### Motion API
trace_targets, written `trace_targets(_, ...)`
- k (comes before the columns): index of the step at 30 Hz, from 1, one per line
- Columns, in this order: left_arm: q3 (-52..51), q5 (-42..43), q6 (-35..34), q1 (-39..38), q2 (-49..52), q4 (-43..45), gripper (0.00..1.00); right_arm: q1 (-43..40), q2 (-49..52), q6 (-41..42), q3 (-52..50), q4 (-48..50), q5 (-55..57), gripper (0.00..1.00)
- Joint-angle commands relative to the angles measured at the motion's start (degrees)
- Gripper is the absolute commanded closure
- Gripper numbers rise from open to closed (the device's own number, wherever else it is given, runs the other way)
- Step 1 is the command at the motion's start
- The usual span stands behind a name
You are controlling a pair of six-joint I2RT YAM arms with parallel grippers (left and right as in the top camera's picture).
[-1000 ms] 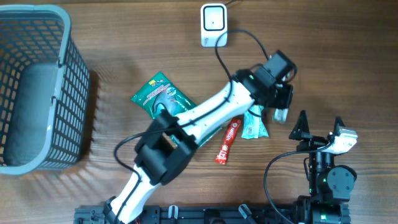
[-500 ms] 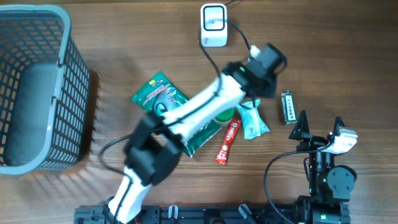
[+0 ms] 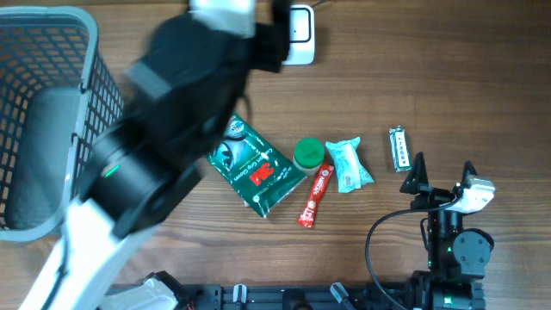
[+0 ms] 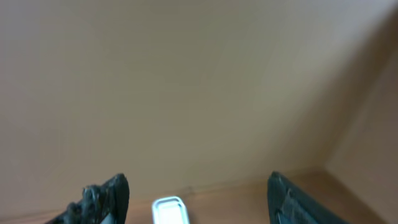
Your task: Scan the item barcode
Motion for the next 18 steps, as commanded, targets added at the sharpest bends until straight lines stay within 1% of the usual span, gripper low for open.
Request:
trace_targets(1,0.26,-8.46,14.6,0.0,-6.86,3.02,0.35,-0.02,-0.42,-0.7,-0.07,0.2,-0.79,0.0)
trace_targets(3,0.26,-11.41,20.87,0.0,-9.79,5.01,0.35,-0.02,-0.42,-0.72,-0.07,0.2,-0.79,0.0)
trace_targets(5,0.26,-12.28,27.23,0.0,-11.56,5.01,0.3,-0.02,-0.42,-0.72,-0.07,0.2,-0.79,0.0)
trace_targets(7,0.26,-14.95,29.64,0.0,-12.33,4.96,0.28,-0.02,-0.42,-0.72,-0.07,0.2,-0.79,0.0)
trace_targets(9,0.26,-18.45,31.87,0.0,-12.44,4.74,0.23,-0.02,-0.42,-0.7,-0.07,0.2,-0.76,0.0)
trace_targets(10,0.22,-20.39,33.81,0.02,-12.44,4.74,0.23,-0.02,-0.42,-0.7,-0.07,0.2,-0.79,0.0)
trace_targets(11,0.17,-20.37,34.99,0.13,-12.48,5.05,0.22,-0.02,-0.42,-0.7,-0.07,0.2,-0.79,0.0)
trace_targets(14,0.15,-20.33,34.71,0.11,-13.73,3.3,0.19,-0.02,-0.42,-0.72,-0.07,0.2,-0.76,0.0)
trace_targets(16,-0.04,-20.09,30.93,0.15,-15.69,2.03,0.19,-0.02,-0.42,-0.7,-0.07,0.2,-0.76,0.0)
trace_targets(18,-1.03,-19.58,29.7,0.17,-17.81,1.64,0.19,-0.02,-0.42,-0.7,-0.07,0.2,-0.79,0.0)
